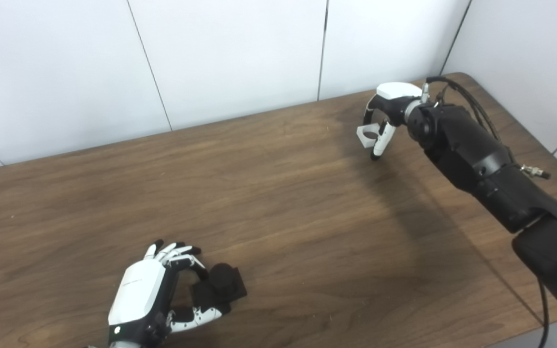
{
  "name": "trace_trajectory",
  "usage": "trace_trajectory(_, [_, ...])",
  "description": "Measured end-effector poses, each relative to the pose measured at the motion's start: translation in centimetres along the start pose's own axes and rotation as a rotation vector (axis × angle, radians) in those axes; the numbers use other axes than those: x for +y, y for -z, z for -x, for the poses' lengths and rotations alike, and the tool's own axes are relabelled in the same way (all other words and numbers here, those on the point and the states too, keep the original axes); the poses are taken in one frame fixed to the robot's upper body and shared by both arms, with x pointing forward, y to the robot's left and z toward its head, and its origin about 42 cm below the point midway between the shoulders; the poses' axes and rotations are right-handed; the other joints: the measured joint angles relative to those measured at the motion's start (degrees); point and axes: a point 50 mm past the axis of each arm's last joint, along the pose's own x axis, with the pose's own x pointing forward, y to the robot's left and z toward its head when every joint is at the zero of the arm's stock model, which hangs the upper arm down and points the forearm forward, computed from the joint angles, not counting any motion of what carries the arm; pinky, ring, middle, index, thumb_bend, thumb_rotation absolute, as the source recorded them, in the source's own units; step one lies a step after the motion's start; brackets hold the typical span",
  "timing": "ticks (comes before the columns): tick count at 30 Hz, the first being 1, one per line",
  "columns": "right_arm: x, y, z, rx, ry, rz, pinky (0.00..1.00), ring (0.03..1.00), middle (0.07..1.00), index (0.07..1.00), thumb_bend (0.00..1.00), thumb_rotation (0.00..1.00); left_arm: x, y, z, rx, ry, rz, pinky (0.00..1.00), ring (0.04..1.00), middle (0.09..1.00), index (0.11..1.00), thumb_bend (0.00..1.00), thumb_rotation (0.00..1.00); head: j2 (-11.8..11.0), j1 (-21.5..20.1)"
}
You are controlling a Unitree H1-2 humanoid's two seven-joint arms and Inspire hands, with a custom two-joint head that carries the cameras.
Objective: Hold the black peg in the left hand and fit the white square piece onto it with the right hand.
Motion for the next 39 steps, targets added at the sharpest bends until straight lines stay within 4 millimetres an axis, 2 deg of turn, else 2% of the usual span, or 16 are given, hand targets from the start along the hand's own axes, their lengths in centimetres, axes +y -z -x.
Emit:
trace_trajectory(15, [-0.15, 0.21, 0.15, 0.014, -0.019, -0.008, 0.95, 0.983, 0.904, 0.602, 0.82, 0.13, -0.05, -0.10, 0.15, 0.003, -0.001, 0.006, 1.00, 0.879, 0.782, 0.486, 0.52, 0.04, 0.44, 0.00])
trace_trajectory(16, [-0.15, 0.21, 0.15, 0.014, -0.019, -0.009, 0.96, 0.984, 0.902, 0.548, 0.68, 0.13, -0.04, -0.08, 0.15, 0.003, -0.001, 0.006, 1.00, 0.880, 0.782, 0.487, 0.52, 0.04, 0.44, 0.00])
trace_trajectory(17, [-0.15, 0.22, 0.15, 0.014, -0.019, -0.010, 0.96, 0.984, 0.902, 0.515, 0.59, 0.14, -0.04, -0.07, 0.16, 0.004, 0.000, 0.007, 1.00, 0.881, 0.783, 0.487, 0.52, 0.04, 0.53, 0.00])
trace_trajectory(19, [-0.15, 0.25, 0.15, 0.011, -0.019, -0.014, 0.95, 0.980, 0.893, 0.494, 0.54, 0.14, -0.03, -0.05, 0.18, 0.005, 0.001, 0.007, 1.00, 0.881, 0.782, 0.487, 0.52, 0.04, 0.44, 0.00])
trace_trajectory(29, [0.05, 0.17, 0.17, -0.016, 0.007, 0.002, 0.89, 0.938, 0.852, 0.483, 0.52, 0.13, 0.03, 0.03, 0.19, 0.007, 0.000, 0.007, 1.00, 0.875, 0.779, 0.486, 0.52, 0.04, 0.62, -0.09])
trace_trajectory(39, [0.21, 0.25, 0.20, -0.015, 0.011, 0.005, 0.86, 0.929, 0.854, 0.485, 0.52, 0.13, 0.07, 0.09, 0.20, 0.007, 0.001, 0.010, 1.00, 0.874, 0.777, 0.486, 0.52, 0.04, 0.88, 0.26])
